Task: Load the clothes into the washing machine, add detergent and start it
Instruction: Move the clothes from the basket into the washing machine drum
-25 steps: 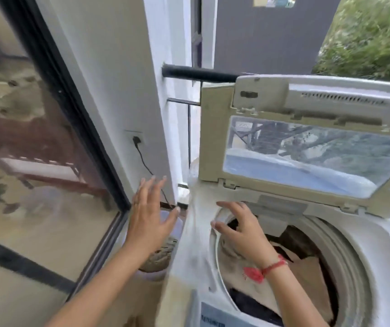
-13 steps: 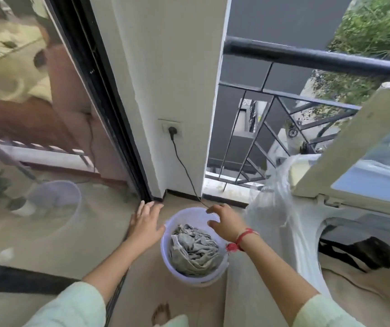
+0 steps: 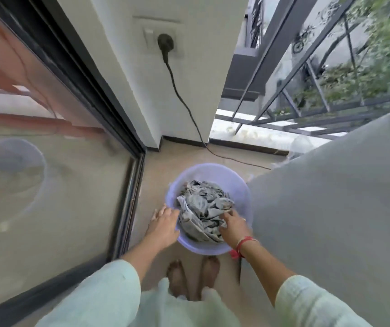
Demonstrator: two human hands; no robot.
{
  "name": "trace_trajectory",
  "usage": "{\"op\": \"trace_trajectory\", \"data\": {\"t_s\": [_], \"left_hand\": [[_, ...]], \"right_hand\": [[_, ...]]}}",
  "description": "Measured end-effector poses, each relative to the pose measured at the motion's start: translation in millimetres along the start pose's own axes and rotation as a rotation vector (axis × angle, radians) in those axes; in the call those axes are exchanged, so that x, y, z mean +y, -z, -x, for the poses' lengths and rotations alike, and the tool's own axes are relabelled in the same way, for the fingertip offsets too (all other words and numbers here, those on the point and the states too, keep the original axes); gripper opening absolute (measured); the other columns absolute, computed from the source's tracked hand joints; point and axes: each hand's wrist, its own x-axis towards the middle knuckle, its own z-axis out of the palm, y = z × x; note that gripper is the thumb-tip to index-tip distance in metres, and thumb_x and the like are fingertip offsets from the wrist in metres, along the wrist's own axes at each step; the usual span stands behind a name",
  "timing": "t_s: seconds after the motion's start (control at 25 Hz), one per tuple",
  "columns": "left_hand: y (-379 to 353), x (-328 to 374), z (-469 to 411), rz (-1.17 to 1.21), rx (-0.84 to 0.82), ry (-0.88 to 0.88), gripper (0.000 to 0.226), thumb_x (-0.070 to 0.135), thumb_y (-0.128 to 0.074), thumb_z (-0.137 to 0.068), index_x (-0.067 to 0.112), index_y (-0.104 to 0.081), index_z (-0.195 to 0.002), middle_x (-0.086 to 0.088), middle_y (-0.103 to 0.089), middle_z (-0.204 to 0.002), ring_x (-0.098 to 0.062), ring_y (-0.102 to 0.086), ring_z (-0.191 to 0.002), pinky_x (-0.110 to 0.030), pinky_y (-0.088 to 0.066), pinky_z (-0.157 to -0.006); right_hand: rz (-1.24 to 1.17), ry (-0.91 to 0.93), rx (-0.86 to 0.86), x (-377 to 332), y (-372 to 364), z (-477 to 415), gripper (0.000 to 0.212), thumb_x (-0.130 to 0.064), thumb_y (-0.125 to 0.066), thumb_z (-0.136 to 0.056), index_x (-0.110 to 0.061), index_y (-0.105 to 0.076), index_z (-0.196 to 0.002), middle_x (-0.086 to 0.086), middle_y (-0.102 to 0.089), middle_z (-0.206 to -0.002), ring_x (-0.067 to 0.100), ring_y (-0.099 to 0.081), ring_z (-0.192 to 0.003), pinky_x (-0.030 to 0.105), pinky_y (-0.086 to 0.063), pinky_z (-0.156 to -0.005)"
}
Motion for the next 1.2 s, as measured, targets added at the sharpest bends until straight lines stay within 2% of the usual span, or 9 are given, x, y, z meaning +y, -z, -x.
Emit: {"op": "trace_trajectory", "data": {"t_s": [0.2,0.32,0.4,0.44,0.52,0.64,0.8,0.96,1.2], "left_hand": [[-81.1,-1.2,-90.9,-0.022,0.016,-0.051,0.064,0.035,-0.051,-0.090,0.017,-0.022,-0.144,-0.005,-0.020,-0.152,-0.025,-0.001,-0.145,-0.043,-0.005,-0.116],[-109.7,-2.2,-129.8,-0.086,-0.014,-0.063,0.074,0.045,-0.052,-0.089,0.024,-0.014,-0.148,-0.003,-0.006,-0.157,-0.025,0.006,-0.145,-0.049,0.002,-0.114],[-119.7,-2.1,-147.3,-0.100,-0.002,-0.084,0.057,0.048,-0.053,-0.088,0.034,-0.036,-0.140,-0.001,-0.002,-0.158,-0.025,0.009,-0.145,-0.055,0.009,-0.111],[-121.7,-2.8,-152.7,-0.079,0.006,-0.107,0.042,0.047,-0.052,-0.089,0.036,-0.050,-0.129,0.000,-0.005,-0.158,-0.024,0.008,-0.145,-0.056,0.011,-0.110],[-123.9,-6.6,-152.0,0.000,-0.004,-0.142,0.027,0.041,-0.049,-0.093,0.030,-0.065,-0.111,0.005,-0.017,-0.156,-0.019,0.003,-0.145,-0.055,0.012,-0.110],[-126.1,-13.9,-109.6,0.070,-0.014,-0.188,0.023,0.031,-0.048,-0.095,0.020,-0.066,-0.104,0.005,-0.030,-0.150,-0.017,-0.008,-0.145,-0.054,0.006,-0.112],[-109.3,-3.1,-38.8,0.293,0.117,-0.091,0.018,0.023,-0.051,-0.093,0.016,-0.068,-0.097,-0.001,-0.043,-0.142,-0.020,-0.035,-0.136,-0.053,-0.011,-0.112],[-69.1,21.1,-0.3,0.387,0.088,0.013,0.037,0.027,-0.049,-0.093,0.025,-0.048,-0.129,0.002,-0.030,-0.147,-0.019,-0.034,-0.134,-0.043,-0.025,-0.111],[-27.8,29.5,25.1,0.409,0.082,0.032,0.054,0.030,-0.060,-0.085,0.023,-0.037,-0.133,-0.003,-0.035,-0.139,-0.027,-0.040,-0.126,-0.044,-0.039,-0.099]], "right_hand": [[0.124,0.057,0.062,38.4,-63.7,-102.6,0.052,-0.022,-0.054,-0.086,-0.015,-0.038,-0.135,0.013,-0.030,-0.144,0.035,-0.039,-0.127,0.041,-0.039,-0.100],[0.155,0.042,0.138,42.3,-82.6,-155.0,0.068,-0.036,-0.051,-0.089,-0.019,-0.019,-0.147,0.010,-0.013,-0.155,0.028,-0.019,-0.141,0.042,-0.024,-0.112],[0.088,-0.042,0.089,43.9,-96.0,-185.4,0.074,-0.042,-0.052,-0.089,-0.021,-0.012,-0.149,0.009,-0.015,-0.156,0.028,-0.024,-0.140,0.043,-0.028,-0.110],[0.053,-0.065,0.045,46.8,-104.3,-197.5,0.071,-0.038,-0.052,-0.089,-0.021,-0.017,-0.148,0.011,-0.027,-0.151,0.030,-0.036,-0.133,0.043,-0.037,-0.104],[-0.008,-0.059,0.004,49.5,-109.0,-203.7,0.048,-0.016,-0.051,-0.087,-0.021,-0.045,-0.134,0.016,-0.057,-0.126,0.034,-0.057,-0.110,0.039,-0.049,-0.088],[-0.196,-0.084,0.179,53.0,-94.9,-169.7,0.028,-0.002,-0.050,-0.083,-0.012,-0.071,-0.100,0.015,-0.068,-0.101,0.032,-0.062,-0.097,0.032,-0.049,-0.079],[-0.430,-0.090,0.408,51.6,-63.2,-86.9,0.022,0.001,-0.055,-0.080,-0.008,-0.072,-0.092,0.016,-0.068,-0.094,0.032,-0.063,-0.090,0.033,-0.048,-0.080],[-0.466,-0.075,0.525,34.6,-30.3,-22.5,0.019,0.005,-0.057,-0.079,-0.005,-0.071,-0.089,0.015,-0.069,-0.092,0.029,-0.063,-0.087,0.028,-0.043,-0.075],[-0.468,-0.092,0.632,27.3,19.0,36.9,0.020,0.003,-0.057,-0.081,-0.004,-0.071,-0.092,0.019,-0.069,-0.092,0.033,-0.063,-0.088,0.030,-0.043,-0.074]]}}
